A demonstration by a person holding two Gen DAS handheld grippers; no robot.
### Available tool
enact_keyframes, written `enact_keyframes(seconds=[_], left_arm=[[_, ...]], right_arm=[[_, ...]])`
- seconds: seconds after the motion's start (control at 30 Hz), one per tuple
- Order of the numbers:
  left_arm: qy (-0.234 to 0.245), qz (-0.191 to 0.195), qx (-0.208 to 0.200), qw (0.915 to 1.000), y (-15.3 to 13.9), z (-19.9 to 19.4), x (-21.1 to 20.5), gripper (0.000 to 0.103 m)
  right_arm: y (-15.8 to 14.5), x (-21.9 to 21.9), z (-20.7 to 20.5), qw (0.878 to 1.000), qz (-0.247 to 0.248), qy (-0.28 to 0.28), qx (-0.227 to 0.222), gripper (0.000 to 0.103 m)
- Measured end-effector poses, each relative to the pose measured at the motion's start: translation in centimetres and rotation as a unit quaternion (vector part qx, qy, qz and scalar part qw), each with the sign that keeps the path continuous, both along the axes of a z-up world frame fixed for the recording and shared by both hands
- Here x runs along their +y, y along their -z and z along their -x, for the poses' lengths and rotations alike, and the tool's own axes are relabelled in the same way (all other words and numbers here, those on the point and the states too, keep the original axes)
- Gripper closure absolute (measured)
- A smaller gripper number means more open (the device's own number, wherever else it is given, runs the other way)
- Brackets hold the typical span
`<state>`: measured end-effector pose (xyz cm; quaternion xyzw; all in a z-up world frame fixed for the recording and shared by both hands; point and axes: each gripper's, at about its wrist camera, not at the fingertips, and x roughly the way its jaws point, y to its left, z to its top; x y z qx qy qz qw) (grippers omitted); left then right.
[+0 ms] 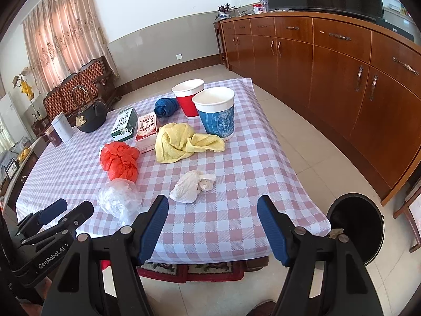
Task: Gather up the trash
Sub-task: 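Move both tools back to the table, then grasp the clear plastic bag with the left gripper while the right grasps the white tissue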
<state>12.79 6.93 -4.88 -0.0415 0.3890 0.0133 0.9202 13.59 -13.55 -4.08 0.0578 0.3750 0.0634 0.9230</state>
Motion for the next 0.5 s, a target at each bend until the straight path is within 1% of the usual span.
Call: enact_keyframes(seconds=[0.23, 0.5], left_arm=[[0.005, 0.014, 0.017, 0.9997, 1.3, -0.8, 0.1, 0.033], [0.009, 0.007, 0.027, 0.9996, 2.8, -2.3, -0.5, 0.033]], right_arm=[[0.9, 0.8, -1.2, 1.0, 0.004, -0.008, 0.01, 0.031], [2.3, 0.9, -3.2, 1.0, -0.001, -0.007, 0.025, 0.031]])
